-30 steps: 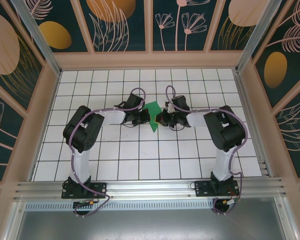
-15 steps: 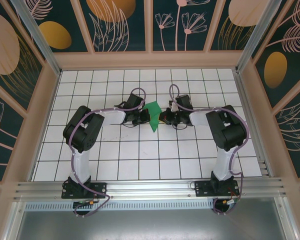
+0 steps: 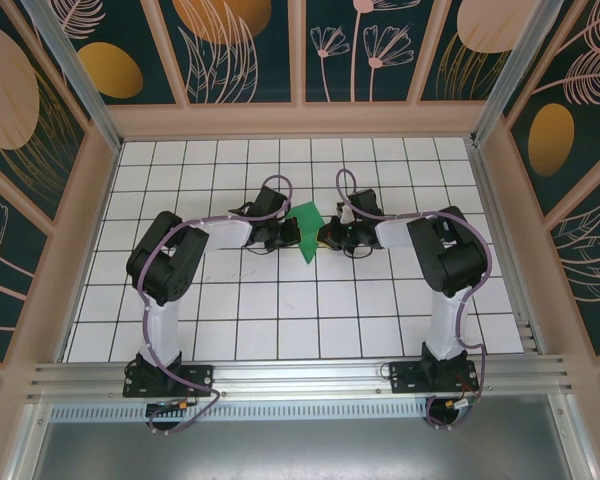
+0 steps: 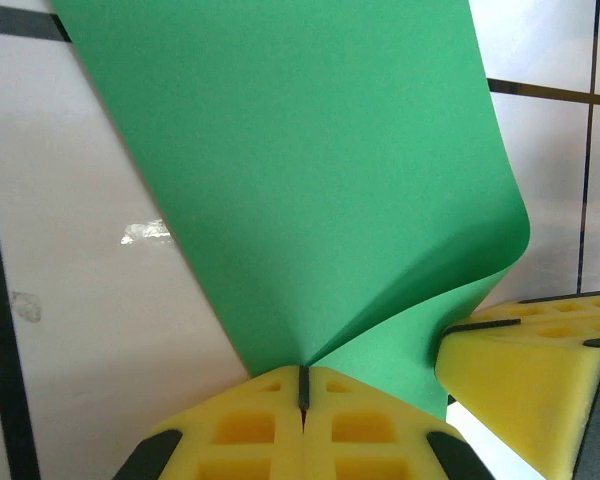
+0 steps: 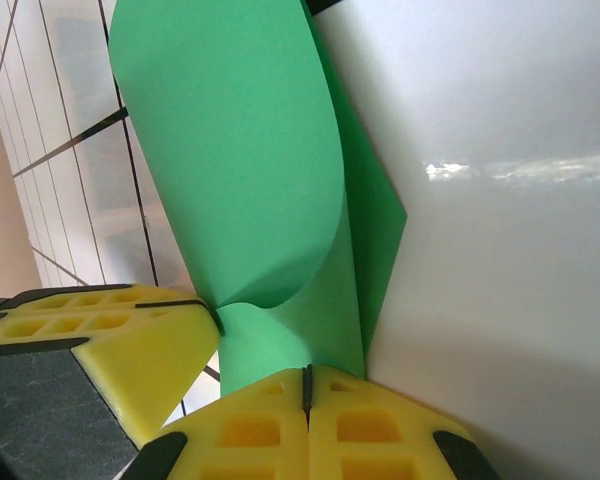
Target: Fold a paper plane with a square sheet of paper (pick it up from the middle)
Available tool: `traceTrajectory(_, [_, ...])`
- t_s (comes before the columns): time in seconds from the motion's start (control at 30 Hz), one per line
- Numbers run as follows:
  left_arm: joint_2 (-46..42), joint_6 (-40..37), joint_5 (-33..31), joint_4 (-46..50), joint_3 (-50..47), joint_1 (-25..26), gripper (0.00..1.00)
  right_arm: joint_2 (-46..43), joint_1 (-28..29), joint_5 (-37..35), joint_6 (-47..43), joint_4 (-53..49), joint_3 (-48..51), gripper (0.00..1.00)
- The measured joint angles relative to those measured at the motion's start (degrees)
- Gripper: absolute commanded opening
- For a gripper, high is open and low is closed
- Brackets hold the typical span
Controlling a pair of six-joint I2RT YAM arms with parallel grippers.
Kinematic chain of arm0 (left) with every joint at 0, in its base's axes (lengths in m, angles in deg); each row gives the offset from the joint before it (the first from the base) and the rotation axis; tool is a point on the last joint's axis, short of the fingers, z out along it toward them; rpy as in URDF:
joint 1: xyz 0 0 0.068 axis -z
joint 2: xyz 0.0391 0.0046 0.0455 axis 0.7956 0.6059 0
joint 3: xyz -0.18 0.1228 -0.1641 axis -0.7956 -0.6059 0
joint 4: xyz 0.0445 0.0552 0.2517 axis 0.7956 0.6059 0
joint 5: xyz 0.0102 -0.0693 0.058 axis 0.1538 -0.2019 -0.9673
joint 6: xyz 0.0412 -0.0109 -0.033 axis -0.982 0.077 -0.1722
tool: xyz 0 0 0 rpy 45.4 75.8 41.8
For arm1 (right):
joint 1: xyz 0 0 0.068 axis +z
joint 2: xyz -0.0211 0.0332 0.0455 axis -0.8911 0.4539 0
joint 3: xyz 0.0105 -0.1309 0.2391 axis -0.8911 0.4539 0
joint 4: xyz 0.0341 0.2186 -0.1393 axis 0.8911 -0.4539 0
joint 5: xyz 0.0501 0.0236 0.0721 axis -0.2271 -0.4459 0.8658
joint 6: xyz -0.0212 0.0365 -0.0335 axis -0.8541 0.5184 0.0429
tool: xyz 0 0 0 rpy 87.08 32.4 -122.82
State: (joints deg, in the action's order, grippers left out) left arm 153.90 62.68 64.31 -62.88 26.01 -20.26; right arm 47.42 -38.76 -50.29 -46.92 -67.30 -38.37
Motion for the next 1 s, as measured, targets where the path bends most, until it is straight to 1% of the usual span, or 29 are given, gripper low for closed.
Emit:
traceTrajectory(0.17, [0.0,-1.1,-0.6,1.3,0.9,0.1,0.0,0.0,0.1,-0.4,0.7,-0.1,0.0,0.0])
traceTrajectory(0.4, [-1.3,-1.4,1.3,0.7,1.0,0.1,0.11,0.0,0.2,-1.1,1.7,-0.9,-0.3,0.0])
traceTrajectory(0.57, [-3.7,-1.4,3.2,-1.1,1.0,0.2,0.14,0.0,0.4,-1.5,1.8,-1.6,-0.7,0.0])
traceTrajectory(0.73, [-3.8,-1.2,3.8,-1.8,1.0,0.6,0.14,0.0,0.5,-1.8,1.9,-2.1,-0.9,0.0])
traceTrajectory(1.0, [-0.8,-1.0,3.7,-1.6,1.0,2.0,0.06,0.0,0.5,-1.7,2.3,-2.1,-0.9,0.0])
